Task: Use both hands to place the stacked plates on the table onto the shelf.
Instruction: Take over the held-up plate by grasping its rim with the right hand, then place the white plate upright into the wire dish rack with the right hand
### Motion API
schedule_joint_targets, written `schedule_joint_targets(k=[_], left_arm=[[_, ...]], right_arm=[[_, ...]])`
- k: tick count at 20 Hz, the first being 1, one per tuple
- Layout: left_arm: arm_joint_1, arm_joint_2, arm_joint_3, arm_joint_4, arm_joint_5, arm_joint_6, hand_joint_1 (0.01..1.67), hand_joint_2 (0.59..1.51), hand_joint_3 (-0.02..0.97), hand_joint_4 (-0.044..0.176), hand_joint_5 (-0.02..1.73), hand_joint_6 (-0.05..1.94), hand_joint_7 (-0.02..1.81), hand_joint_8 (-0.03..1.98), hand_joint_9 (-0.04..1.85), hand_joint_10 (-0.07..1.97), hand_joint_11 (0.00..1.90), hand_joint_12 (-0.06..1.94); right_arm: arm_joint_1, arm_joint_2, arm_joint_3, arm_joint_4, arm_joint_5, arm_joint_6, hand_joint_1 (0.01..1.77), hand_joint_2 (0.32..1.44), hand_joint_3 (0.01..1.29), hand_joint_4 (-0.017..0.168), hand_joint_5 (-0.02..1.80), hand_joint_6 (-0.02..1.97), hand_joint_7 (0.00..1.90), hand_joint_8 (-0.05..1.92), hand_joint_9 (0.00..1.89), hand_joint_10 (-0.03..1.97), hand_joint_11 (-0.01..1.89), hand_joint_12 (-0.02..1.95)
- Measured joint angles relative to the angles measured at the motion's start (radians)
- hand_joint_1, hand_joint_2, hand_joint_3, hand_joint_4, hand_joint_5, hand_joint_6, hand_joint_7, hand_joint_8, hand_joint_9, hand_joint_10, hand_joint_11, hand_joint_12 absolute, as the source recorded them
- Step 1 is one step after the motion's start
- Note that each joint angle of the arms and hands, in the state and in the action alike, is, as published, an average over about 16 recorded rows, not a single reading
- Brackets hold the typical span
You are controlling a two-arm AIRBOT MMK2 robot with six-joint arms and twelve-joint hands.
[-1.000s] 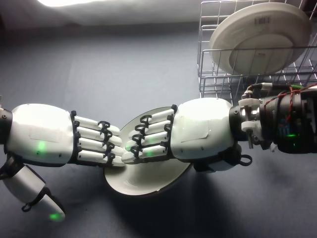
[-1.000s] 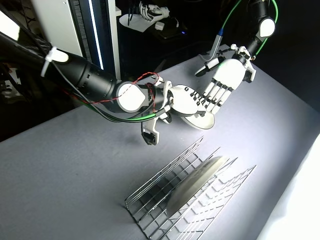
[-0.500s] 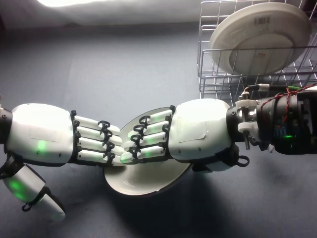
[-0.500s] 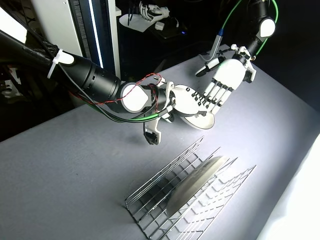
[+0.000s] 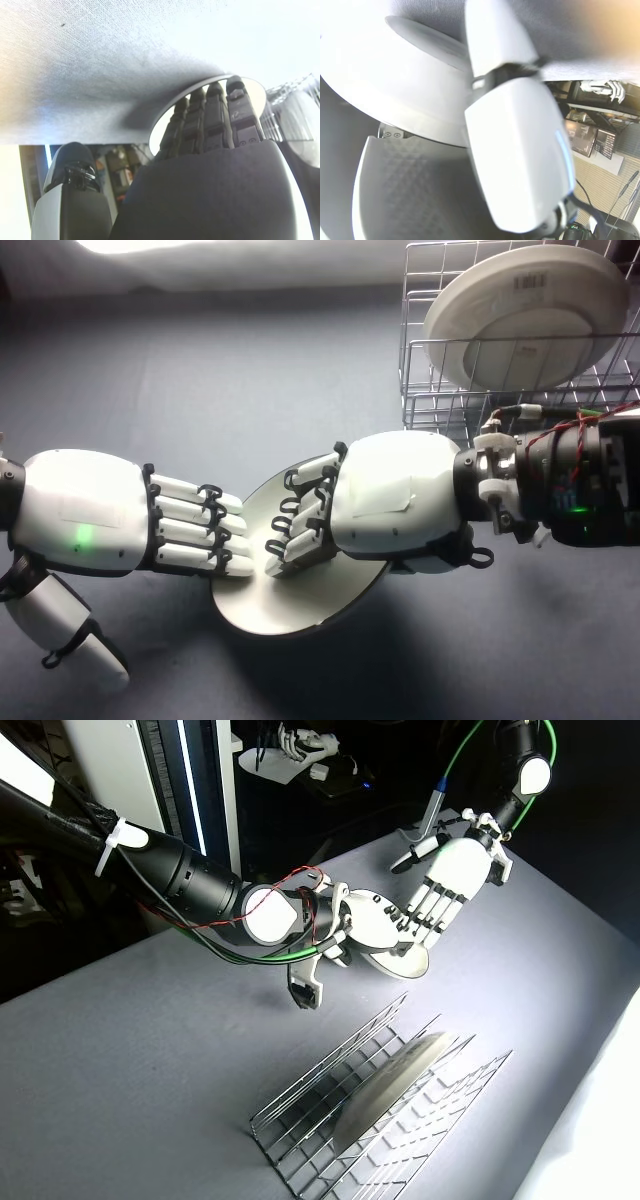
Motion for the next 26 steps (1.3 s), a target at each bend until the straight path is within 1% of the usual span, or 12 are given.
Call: schedule_joint_targets(k=[4,7,10,13,16,20,23,26], left_arm=[[-0.013,0.005,-0.002,0.010,-0.001,-0.005,0.01,1.057,0.021,-0.004,-0.01,-0.02,0.01,0.01,0.01,0.00,0.02,-0.02],[-0.040,0.019,-0.005,0.019,-0.004,-0.014,0.01,1.055,0.021,-0.002,0.00,-0.01,0.02,0.01,0.01,0.00,0.02,-0.02],[-0.083,0.040,-0.012,0.026,-0.010,-0.028,0.01,1.058,0.021,-0.002,0.00,-0.01,0.02,0.01,0.01,0.00,0.01,-0.01],[-0.133,0.068,-0.023,0.033,-0.023,-0.048,0.01,1.060,0.021,-0.001,0.00,0.00,0.02,0.01,0.01,0.00,0.01,0.00],[-0.185,0.105,-0.036,0.041,-0.037,-0.071,0.01,1.062,0.021,0.001,0.00,0.01,0.02,0.01,0.02,0.01,0.01,0.01],[-0.244,0.160,-0.053,0.044,-0.055,-0.102,0.01,1.065,0.021,0.002,0.01,0.02,0.02,0.01,0.02,0.01,0.01,0.01],[-0.272,0.193,-0.063,0.045,-0.068,-0.121,0.01,1.066,0.021,0.001,0.01,0.02,0.02,0.01,0.02,0.01,0.01,0.01],[-0.286,0.219,-0.064,0.047,-0.078,-0.135,0.01,1.065,0.021,0.002,0.01,0.02,0.02,0.01,0.02,0.01,0.01,0.01]], right_arm=[[0.008,0.007,-0.001,0.005,0.020,-0.002,1.49,1.03,0.02,-0.001,0.55,0.24,0.58,0.26,0.57,0.47,0.49,1.37],[0.015,0.021,-0.007,0.008,0.036,-0.003,1.49,1.01,0.02,-0.002,0.68,0.37,0.72,0.39,0.72,0.67,0.67,1.47],[0.024,0.042,-0.019,0.013,0.048,-0.003,1.46,0.98,0.01,-0.003,0.74,0.50,0.80,0.53,0.80,0.88,0.82,1.47],[0.038,0.068,-0.037,0.025,0.056,-0.004,1.43,0.97,0.01,-0.002,0.77,0.65,0.84,0.68,0.85,1.04,0.90,1.42],[0.059,0.099,-0.058,0.049,0.058,-0.004,1.41,0.97,0.01,-0.003,0.78,0.76,0.88,0.76,0.90,1.10,0.94,1.35],[0.091,0.146,-0.098,0.111,0.057,-0.004,1.39,0.97,0.01,-0.002,0.81,0.83,0.92,0.85,0.94,1.17,0.95,1.34],[0.117,0.182,-0.132,0.182,0.052,-0.004,1.39,0.98,0.01,-0.003,0.84,0.88,0.95,0.89,0.97,1.19,0.94,1.35],[0.147,0.218,-0.165,0.274,0.043,-0.004,1.39,0.99,0.01,-0.003,0.87,0.92,0.97,0.91,0.99,1.19,0.94,1.35]])
